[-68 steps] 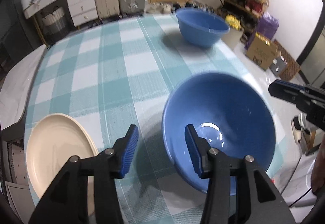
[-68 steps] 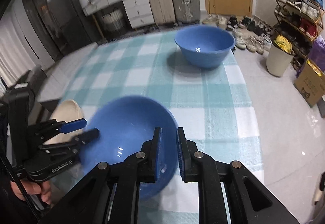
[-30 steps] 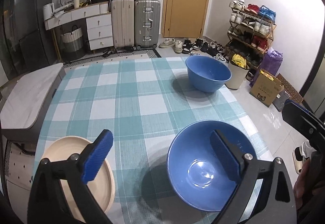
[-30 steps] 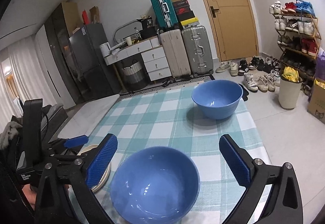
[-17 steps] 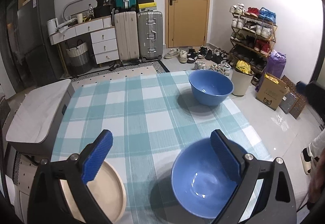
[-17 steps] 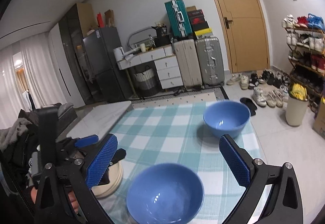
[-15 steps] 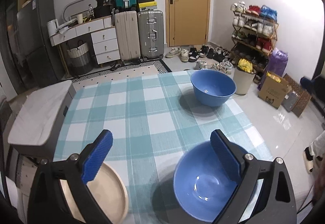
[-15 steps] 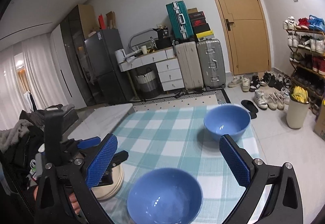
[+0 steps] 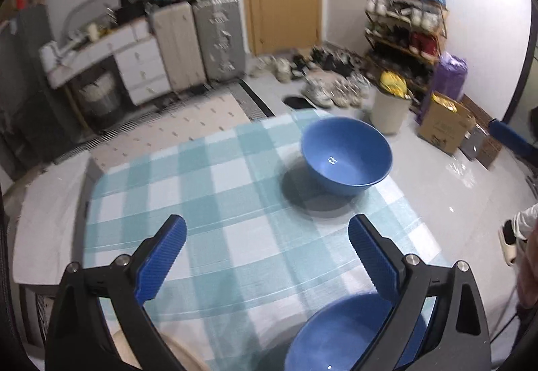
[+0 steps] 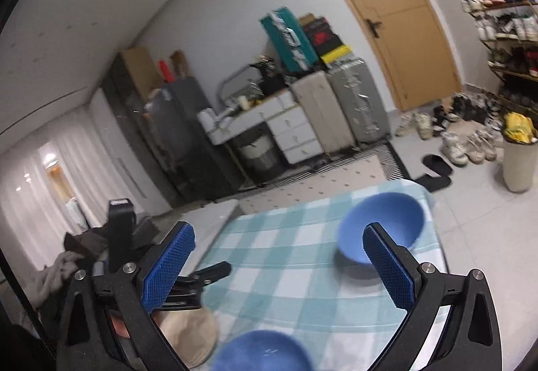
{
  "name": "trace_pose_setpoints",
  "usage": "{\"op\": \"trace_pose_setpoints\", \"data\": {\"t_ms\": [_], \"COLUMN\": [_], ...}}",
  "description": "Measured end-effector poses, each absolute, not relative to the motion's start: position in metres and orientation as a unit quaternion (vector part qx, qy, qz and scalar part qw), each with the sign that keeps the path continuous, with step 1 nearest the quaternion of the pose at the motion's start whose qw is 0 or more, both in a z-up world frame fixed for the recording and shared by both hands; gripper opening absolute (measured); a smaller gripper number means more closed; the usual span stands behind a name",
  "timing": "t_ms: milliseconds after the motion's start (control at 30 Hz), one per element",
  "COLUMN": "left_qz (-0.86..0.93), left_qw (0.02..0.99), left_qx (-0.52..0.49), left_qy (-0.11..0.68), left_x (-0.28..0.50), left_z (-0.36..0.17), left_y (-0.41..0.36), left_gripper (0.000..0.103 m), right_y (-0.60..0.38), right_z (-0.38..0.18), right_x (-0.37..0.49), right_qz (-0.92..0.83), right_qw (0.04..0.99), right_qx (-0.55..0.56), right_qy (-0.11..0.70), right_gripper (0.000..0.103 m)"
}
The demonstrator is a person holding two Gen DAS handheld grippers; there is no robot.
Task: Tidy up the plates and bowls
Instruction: 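Move both tools toward the remaining blue bowls on the cloth, then grasp a blue bowl rim with the left tool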
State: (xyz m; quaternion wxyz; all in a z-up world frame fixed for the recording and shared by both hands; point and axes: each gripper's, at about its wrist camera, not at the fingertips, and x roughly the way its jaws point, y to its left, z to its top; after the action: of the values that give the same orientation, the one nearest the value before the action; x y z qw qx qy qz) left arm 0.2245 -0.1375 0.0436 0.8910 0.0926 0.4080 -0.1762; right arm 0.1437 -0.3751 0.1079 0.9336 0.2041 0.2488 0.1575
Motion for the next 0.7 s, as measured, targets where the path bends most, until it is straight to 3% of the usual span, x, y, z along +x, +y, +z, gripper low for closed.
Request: {"op": "trace_pose_setpoints", "data": {"t_ms": [300, 400, 700], "left_qz": [-0.196, -0.231, -0.240], "left_qw": [0.853, 0.821, 0.795], "left_qx": [0.125, 0.106, 0.109], "left_qy": [0.467, 0.512, 0.546], "left_x": [0.291, 0.321, 0.375], "left_z": [0.013, -0.008, -0.048], "left_y": [-0.195, -0.212, -0.242], "left_gripper": [0.098, 0.098, 0.096], "right_y": [-0.407, -0.419, -0.447], "right_z": [0.042, 0.023, -0.021], "right_x": [0.238, 0.257, 0.295], "right_qz": [0.042, 0.023, 0.004], "right_qw": [0.887, 0.877, 0.857], "right_qx": [0.229, 0.232, 0.238], "right_qy": [0.399, 0.420, 0.458], "right_gripper": [0.102, 0.102, 0.102]}}
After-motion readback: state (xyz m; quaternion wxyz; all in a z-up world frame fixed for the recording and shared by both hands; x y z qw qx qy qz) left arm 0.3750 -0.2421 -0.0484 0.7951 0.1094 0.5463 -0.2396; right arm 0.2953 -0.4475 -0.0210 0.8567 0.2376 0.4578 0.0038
